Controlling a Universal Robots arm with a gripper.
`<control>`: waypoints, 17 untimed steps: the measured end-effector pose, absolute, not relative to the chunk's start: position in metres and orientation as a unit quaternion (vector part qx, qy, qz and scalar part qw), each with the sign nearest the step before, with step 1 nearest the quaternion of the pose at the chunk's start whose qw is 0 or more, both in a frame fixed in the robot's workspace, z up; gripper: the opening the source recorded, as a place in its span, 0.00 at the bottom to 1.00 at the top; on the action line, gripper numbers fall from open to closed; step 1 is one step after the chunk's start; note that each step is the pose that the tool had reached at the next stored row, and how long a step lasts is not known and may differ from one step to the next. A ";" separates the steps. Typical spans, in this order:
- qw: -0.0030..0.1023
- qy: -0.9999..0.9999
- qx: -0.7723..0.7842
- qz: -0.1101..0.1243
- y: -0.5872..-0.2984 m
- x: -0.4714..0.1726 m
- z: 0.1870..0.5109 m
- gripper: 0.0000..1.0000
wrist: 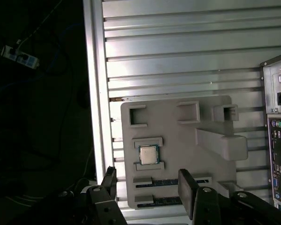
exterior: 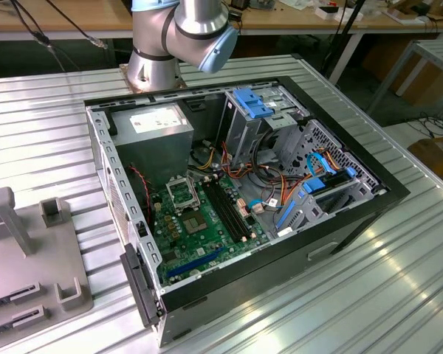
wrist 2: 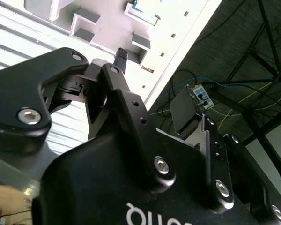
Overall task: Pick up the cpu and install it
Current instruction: 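Pick up the cpu and move it towards the insertion slot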
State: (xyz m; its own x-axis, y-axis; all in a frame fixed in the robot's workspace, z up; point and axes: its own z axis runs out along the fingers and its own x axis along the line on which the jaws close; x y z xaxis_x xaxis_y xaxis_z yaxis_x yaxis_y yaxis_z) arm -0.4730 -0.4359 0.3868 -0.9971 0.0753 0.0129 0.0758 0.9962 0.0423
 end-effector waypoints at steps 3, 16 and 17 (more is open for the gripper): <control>0.006 -0.999 -0.038 -0.021 -0.436 -0.473 0.387 0.64; 0.006 -1.000 -0.005 -0.021 -0.436 -0.473 0.385 0.64; 0.006 -1.000 -0.003 -0.021 -0.436 -0.473 0.385 0.64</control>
